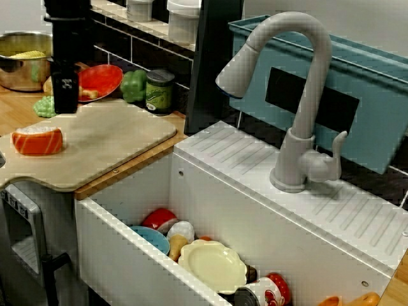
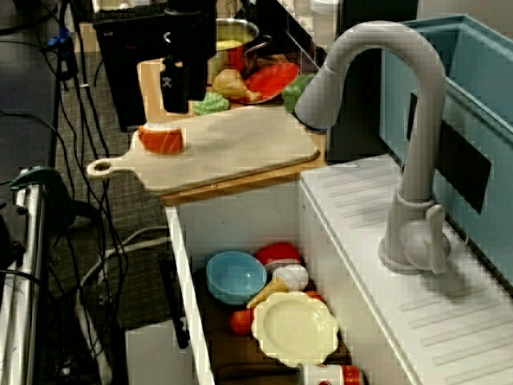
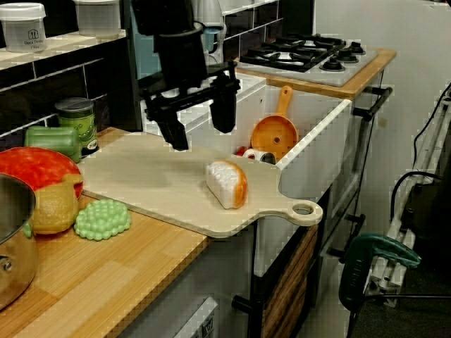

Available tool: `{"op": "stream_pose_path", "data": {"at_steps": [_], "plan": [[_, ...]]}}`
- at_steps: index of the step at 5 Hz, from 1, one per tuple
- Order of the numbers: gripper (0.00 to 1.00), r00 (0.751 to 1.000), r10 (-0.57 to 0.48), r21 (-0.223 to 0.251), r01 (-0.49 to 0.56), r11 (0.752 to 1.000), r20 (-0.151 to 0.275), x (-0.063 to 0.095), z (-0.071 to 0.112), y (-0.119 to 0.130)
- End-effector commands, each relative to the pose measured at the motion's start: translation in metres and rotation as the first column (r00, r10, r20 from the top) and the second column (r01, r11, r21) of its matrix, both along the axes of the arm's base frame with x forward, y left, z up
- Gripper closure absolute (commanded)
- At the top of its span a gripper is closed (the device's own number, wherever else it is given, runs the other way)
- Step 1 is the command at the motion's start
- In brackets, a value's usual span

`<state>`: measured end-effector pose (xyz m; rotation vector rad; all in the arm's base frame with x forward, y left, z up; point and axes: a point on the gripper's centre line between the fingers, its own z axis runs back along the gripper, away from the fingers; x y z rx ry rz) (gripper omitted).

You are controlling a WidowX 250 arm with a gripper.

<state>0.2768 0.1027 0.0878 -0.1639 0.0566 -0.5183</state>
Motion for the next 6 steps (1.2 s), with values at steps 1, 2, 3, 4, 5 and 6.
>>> {"op": "stream_pose_path", "data": {"at_steps": [1, 2, 3, 4, 5, 6], "plan": [[0.00, 0.998, 0.040, -0.023, -0.039, 0.999, 0.042, 0.013, 0.017, 0.024], [0.00, 0.998, 0.035, -0.021, -0.034, 0.999, 0.048, 0.027, 0.013, 0.026], [0.00, 0.998, 0.032, -0.028, -0.031, 0.999, 0.049, 0.037, 0.011, 0.027], [0.00, 0.997, 0.007, -0.020, -0.005, 1.000, 0.073, 0.043, 0.009, 0.025], [0.00, 0.995, -0.030, -0.004, 0.031, 1.000, 0.095, 0.051, 0.007, 0.022], [0.00, 0.992, -0.049, 0.029, 0.046, 0.999, 0.113, 0.058, 0.006, 0.023]]}}
